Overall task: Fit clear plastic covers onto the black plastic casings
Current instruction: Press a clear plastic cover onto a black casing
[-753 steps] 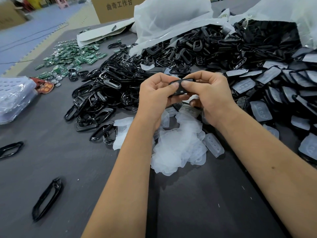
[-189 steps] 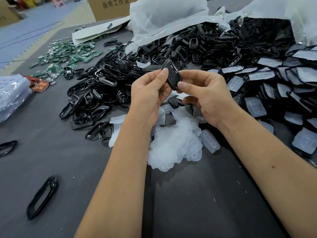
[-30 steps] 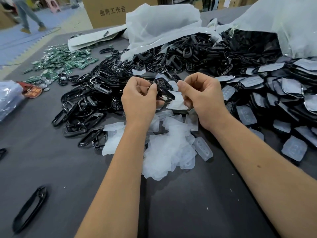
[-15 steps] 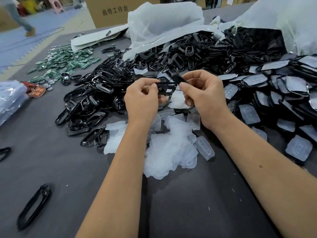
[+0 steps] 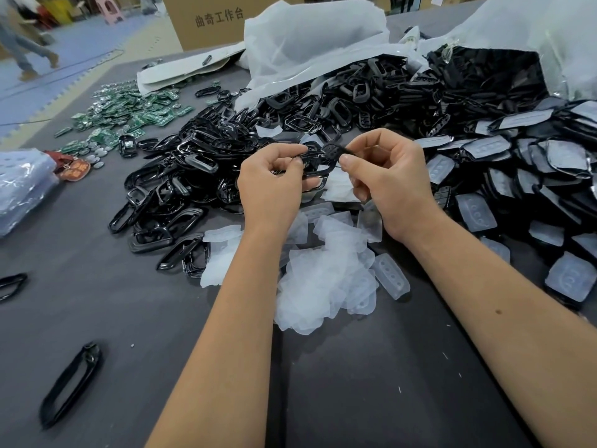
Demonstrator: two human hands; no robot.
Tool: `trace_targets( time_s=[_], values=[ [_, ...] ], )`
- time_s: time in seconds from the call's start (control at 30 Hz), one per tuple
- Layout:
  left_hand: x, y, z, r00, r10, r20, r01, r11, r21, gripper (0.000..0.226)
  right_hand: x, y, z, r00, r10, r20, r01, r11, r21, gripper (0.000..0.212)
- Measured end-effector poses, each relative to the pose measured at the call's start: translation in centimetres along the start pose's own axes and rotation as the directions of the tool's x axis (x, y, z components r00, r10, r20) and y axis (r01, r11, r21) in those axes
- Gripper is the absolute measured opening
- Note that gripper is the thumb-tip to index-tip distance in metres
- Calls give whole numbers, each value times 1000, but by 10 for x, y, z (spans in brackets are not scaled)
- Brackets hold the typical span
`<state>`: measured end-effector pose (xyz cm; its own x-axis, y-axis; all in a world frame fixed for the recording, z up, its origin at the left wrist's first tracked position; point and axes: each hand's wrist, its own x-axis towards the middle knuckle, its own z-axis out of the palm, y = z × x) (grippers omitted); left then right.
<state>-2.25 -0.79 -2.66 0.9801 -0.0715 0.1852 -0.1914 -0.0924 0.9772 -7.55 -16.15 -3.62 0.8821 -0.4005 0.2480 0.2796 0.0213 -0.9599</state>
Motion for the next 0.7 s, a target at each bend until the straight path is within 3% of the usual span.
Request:
trace_targets(
  time_s=[0.13,0.37,0.7],
  values=[
    [1,0,0,1000,-11,6,12,999,-34,24,1,2,0,1000,0,22,1,999,-38,22],
    [2,-3,1,1000,-27,10,27,996,-81,17,0,3,3,994,-97,-43,87,980,-181,3],
    [6,-4,1,996,-45,75,55,988,-147,24,-1,5,6,977,-201,-64,166,919,-359,6]
  ],
)
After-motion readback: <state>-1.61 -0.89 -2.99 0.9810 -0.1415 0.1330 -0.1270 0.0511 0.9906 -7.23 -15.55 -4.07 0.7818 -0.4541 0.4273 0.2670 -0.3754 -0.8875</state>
